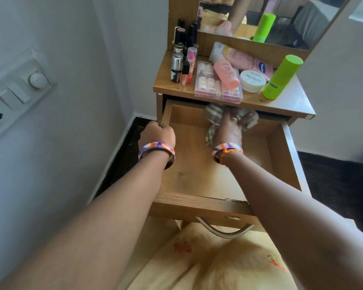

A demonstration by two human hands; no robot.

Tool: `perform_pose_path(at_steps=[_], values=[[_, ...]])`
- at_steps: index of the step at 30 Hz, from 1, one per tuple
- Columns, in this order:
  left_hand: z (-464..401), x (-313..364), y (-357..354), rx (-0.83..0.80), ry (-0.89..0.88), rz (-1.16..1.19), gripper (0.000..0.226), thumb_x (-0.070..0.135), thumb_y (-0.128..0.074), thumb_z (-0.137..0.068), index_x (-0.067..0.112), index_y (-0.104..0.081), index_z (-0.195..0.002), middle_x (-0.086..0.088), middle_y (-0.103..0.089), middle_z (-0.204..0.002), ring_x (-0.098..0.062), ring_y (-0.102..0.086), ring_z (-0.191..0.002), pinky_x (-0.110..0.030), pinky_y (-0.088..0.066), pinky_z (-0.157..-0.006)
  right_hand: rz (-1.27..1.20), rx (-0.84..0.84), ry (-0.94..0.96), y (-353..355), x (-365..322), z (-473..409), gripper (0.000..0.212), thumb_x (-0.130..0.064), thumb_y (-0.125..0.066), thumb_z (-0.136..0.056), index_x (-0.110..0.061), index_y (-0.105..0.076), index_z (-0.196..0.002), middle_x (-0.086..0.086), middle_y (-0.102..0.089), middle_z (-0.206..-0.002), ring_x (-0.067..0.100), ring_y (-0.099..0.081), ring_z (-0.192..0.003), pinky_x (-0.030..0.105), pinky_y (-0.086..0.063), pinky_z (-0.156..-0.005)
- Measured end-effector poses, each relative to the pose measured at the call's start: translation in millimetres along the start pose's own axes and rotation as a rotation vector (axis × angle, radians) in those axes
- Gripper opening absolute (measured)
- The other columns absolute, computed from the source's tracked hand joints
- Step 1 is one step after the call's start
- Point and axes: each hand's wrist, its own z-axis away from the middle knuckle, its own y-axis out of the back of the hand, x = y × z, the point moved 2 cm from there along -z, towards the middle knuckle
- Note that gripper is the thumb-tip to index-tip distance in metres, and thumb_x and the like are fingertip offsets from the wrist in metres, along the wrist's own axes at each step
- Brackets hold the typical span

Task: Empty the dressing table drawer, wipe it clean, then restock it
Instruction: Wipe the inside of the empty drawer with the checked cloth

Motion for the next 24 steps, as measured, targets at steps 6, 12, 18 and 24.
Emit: perform_pose_path(at_steps=[6, 12, 18, 24], values=[[-19, -2, -2, -0.045, 0.105, 0.165, 0.041, 0.019, -0.029, -0.101, -0.003, -0.050, -0.129, -0.022, -0.051, -0.134, -0.037, -0.048, -0.122, -0.039, -0.037, -0.099, -0.301, -0.180, 0.470, -22, -76, 13, 0.069, 0.004, -0.044, -0.086, -0.020, -0.025, -0.147, 0.015, -0.038, -0.148, 0.031, -0.041, -0.134, 0.030, -0.033, -0.106], [-37, -12, 15, -0.034, 0.236, 0.376, 0.061, 0.043, -0.016, -0.101, 0.002, -0.035, -0.143, -0.014, -0.032, -0.152, -0.026, -0.030, -0.141, -0.032, -0.017, -0.116, -0.762, -0.618, 0.426, 1, -61, 27, 0.057, 0.012, -0.047, -0.084, -0.015, -0.049, -0.135, 0.003, -0.043, -0.145, 0.014, -0.036, -0.135, 0.031, -0.028, -0.115], [-48, -17, 25, -0.461, 0.349, 0.520, 0.068, 0.059, -0.025, -0.094, 0.000, -0.059, -0.084, -0.015, -0.062, -0.084, -0.027, -0.058, -0.075, -0.035, -0.047, -0.075, -0.538, -1.178, 0.559, 9, -40, 70, 0.067, 0.022, -0.045, -0.081, -0.018, -0.047, -0.135, -0.015, -0.041, -0.142, 0.006, -0.034, -0.134, 0.022, -0.036, -0.107], [-38, -16, 29, -0.573, 0.263, 0.411, 0.036, 0.042, -0.045, -0.095, 0.014, -0.055, -0.075, -0.003, -0.057, -0.076, -0.017, -0.053, -0.068, -0.029, -0.044, -0.069, -0.346, -1.034, 0.793, 32, -59, 79, 0.052, 0.011, -0.051, -0.081, -0.010, -0.054, -0.129, 0.006, -0.060, -0.127, 0.024, -0.056, -0.121, 0.037, -0.045, -0.105]])
